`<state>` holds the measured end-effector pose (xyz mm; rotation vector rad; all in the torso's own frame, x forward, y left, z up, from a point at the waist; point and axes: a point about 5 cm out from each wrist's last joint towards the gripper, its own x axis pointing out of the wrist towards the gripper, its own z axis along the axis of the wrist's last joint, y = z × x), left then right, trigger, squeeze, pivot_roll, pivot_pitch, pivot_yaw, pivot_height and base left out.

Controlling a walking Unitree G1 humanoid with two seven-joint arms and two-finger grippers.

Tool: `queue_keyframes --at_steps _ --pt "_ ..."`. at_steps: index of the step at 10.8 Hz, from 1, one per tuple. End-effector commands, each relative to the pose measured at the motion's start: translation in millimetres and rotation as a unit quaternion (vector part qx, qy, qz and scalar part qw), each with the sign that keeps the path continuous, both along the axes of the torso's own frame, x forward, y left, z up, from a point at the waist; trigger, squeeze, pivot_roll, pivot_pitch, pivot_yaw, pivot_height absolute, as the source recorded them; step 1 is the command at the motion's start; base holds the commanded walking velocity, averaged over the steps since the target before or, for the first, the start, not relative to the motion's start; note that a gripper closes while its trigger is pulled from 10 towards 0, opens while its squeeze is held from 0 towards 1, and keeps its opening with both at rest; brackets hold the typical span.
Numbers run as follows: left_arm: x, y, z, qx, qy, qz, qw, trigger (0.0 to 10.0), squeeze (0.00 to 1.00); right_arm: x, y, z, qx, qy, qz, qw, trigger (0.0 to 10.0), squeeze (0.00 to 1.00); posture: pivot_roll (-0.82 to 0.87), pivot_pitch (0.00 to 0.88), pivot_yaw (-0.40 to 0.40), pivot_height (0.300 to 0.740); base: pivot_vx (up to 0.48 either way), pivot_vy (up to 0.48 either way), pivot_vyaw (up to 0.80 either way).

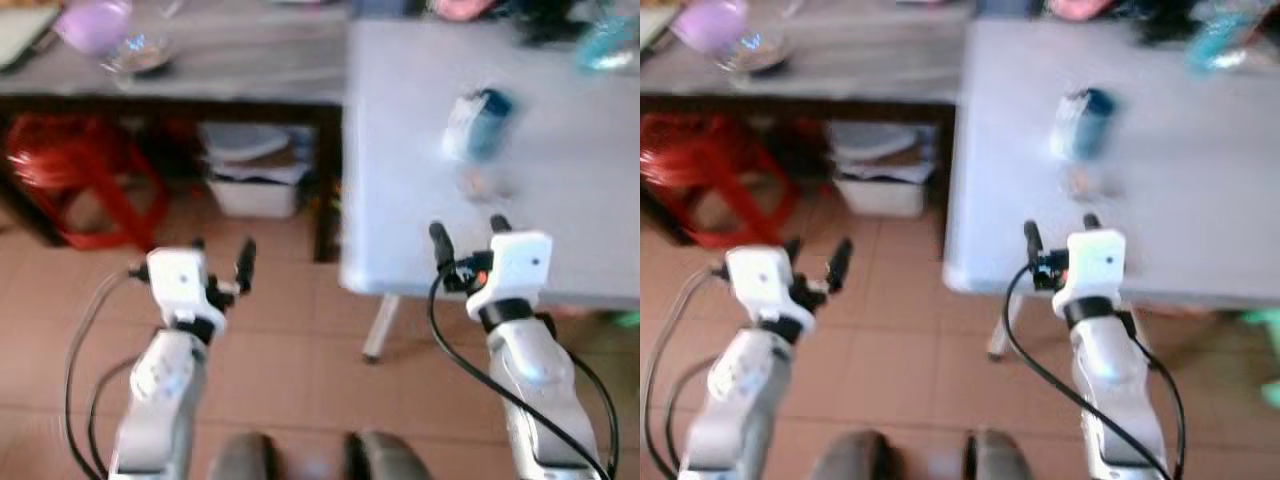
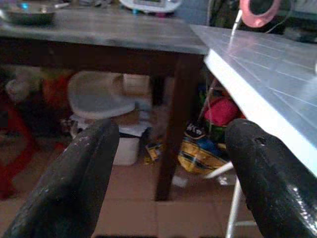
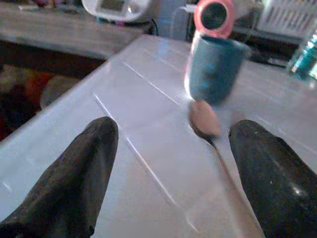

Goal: Setting the table

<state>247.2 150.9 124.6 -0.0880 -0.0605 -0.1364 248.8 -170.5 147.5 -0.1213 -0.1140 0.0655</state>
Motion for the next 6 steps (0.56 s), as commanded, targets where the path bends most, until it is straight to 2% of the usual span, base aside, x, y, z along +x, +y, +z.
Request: queue_keyframes --at_steps 1,5,6 --pt "-3.3 7.3 -6.1 0.006 0.018 0.013 1.0 10.0 0.0 -0.4 3.2 0.3 0.005 0.001 0.005 1.0 10.0 0.0 -0.06 0.193 0.007 0.74 0.0 -0.461 0.0" --pt "-4.2 5.4 -7.5 0.001 0.026 0.006 1.0 10.0 0.0 2.0 7.3 1.9 0.002 0.0 0.014 1.0 10.0 0.0 -0.05 0.202 0.005 0.74 0.423 0.0 0.0" --pt "-4.4 4.9 -8.5 0.001 0.029 0.005 1.0 10.0 0.0 2.5 7.2 2.3 0.0 0.0 0.016 1.0 10.0 0.0 -0.05 0.204 0.003 0.74 0.0 0.0 0.0"
